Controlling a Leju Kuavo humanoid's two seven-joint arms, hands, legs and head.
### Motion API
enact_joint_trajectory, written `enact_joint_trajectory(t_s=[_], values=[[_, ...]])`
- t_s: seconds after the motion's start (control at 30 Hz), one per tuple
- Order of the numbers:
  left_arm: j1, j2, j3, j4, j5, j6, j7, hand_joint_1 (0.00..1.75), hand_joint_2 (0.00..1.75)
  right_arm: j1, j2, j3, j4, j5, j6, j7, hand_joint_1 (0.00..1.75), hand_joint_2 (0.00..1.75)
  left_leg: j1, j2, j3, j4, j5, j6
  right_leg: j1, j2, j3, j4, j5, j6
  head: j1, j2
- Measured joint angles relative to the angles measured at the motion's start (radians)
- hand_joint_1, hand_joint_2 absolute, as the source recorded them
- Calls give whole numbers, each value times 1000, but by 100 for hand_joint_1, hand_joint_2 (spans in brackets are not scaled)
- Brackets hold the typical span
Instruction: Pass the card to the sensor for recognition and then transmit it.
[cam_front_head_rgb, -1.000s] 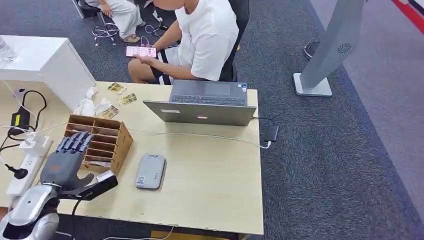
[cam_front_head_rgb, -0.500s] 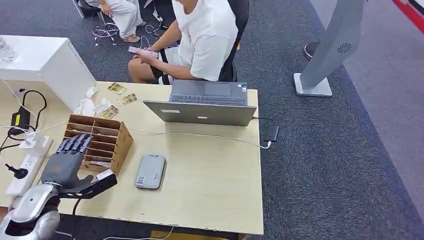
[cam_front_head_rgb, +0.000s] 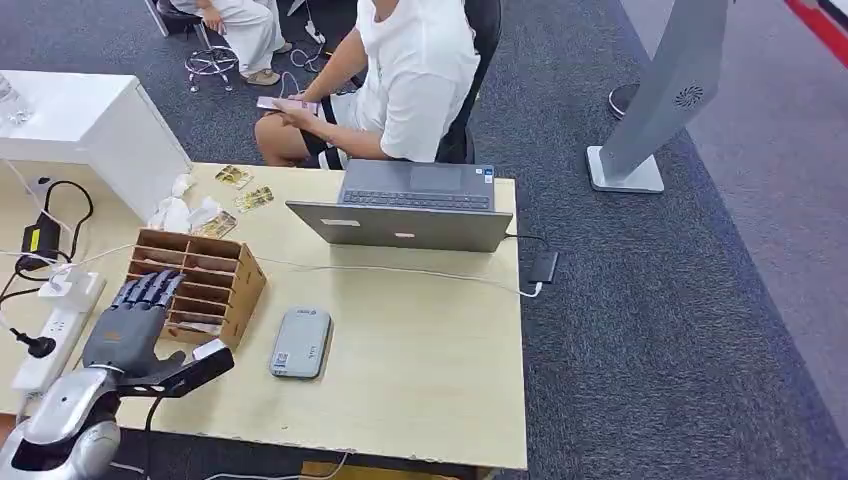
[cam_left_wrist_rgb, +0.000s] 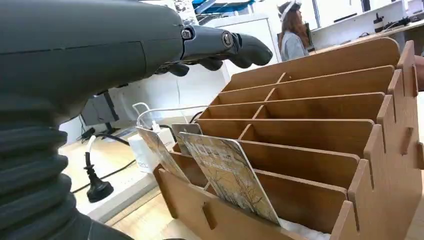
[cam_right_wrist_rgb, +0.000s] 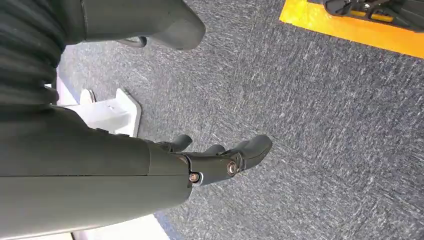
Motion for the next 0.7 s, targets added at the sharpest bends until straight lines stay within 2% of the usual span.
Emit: enact_joint_trajectory(t_s=[0.7], values=[[-1, 0, 0, 5, 36, 6, -34, 175, 175, -4, 0, 7, 0, 19, 2, -3, 0, 175, 0, 0, 0, 0, 0, 0, 0, 0, 0, 0, 0, 0, 0, 0]])
